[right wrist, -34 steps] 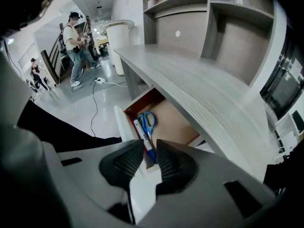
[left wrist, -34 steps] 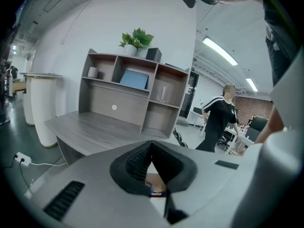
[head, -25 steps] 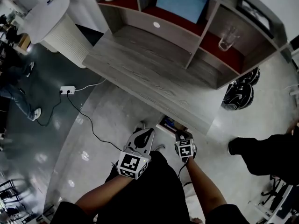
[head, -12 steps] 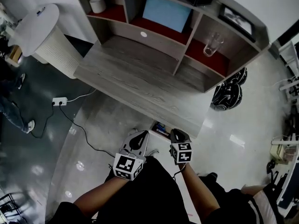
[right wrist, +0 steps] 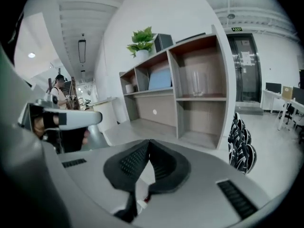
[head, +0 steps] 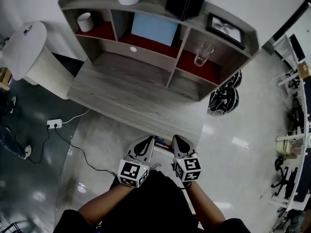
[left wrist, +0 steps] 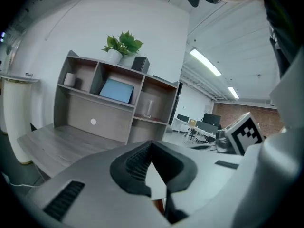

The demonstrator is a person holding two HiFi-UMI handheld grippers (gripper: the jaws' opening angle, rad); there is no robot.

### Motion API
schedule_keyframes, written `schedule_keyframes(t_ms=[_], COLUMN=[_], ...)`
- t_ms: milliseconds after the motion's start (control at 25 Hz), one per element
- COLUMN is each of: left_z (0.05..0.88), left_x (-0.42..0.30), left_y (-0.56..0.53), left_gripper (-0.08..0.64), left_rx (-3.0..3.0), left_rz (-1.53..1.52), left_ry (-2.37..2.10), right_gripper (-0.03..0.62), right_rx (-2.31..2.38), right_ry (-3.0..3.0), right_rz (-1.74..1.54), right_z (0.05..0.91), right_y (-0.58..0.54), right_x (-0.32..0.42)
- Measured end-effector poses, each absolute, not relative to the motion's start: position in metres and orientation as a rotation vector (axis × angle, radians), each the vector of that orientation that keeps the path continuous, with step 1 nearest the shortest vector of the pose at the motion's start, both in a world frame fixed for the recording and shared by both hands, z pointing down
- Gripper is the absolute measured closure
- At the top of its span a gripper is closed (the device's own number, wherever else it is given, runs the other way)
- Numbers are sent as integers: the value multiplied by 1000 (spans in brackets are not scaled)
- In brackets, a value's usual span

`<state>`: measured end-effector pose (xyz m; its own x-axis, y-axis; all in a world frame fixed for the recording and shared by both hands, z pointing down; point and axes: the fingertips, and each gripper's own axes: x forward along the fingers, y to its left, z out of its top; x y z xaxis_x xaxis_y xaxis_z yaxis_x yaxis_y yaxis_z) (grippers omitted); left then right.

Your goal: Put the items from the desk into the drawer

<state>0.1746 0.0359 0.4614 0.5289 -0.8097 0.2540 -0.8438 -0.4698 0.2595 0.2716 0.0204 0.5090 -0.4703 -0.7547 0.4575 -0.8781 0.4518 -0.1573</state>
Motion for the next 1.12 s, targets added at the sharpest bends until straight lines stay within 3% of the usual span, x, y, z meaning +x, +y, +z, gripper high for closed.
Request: schedule_keyframes(t_ms=[520, 1120], left_z=[413, 401], left_x=[167, 135], left_y=[-11, -38], left_gripper=[557, 557], left_rx=[2597, 2711], left_rz=[82, 53], left_ry=[-1260, -1132], right_gripper=[574, 574], right_rx=[1701, 1858], right_ry=[-2399, -2266], right_rz=[350, 283], right_z=[405, 401], right_y=[-2, -17], right_x=[252, 224])
